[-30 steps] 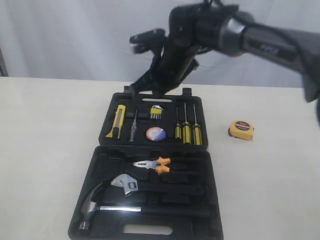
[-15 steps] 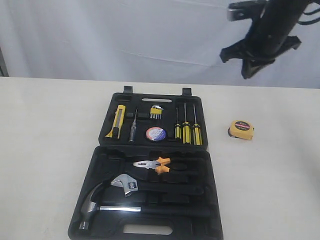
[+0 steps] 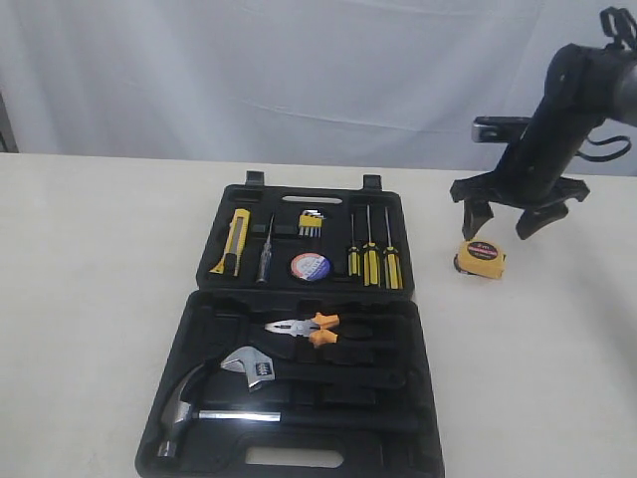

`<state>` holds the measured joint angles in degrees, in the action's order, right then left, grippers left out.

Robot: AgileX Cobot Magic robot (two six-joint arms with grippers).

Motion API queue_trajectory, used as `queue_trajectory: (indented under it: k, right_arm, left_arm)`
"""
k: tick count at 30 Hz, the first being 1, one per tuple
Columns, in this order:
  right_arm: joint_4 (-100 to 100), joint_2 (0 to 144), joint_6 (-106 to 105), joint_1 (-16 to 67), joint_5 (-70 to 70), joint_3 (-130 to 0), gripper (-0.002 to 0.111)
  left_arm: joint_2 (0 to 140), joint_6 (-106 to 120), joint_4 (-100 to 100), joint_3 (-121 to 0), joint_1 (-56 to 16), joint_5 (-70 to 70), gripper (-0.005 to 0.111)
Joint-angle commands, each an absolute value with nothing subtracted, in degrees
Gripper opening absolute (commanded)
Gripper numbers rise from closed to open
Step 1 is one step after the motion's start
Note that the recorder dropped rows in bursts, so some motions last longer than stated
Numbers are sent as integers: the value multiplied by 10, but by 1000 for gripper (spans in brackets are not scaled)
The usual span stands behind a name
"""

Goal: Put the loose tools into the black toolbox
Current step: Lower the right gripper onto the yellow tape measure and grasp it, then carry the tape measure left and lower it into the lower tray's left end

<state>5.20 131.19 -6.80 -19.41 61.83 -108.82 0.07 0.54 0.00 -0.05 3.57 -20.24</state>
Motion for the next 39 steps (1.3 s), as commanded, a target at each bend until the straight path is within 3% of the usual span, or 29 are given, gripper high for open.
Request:
queue_trajectory:
  k: [1, 6, 22, 25, 30, 39]
  right_arm:
    - [52, 1336, -47, -181, 572, -1089, 71]
    - [9, 1350, 0, -177, 559, -1089, 76]
    - [11, 1375, 47, -177, 585, -1089, 74]
    - [11, 1376, 47, -176, 576, -1089, 54]
    - [15, 1362, 34, -176, 573, -1089, -1]
    - [18, 1270, 0, -140, 586, -1089, 0]
  left_arm:
    - [0, 4, 0, 0, 33, -196, 0]
    - [0, 4, 0, 0, 33, -196, 0]
    - [0, 4, 0, 0, 33, -196, 0]
    - [0, 4, 0, 0, 33, -196, 0]
    - [0, 4, 0, 0, 33, -196, 0]
    - [0, 4, 0, 0, 33, -196, 0]
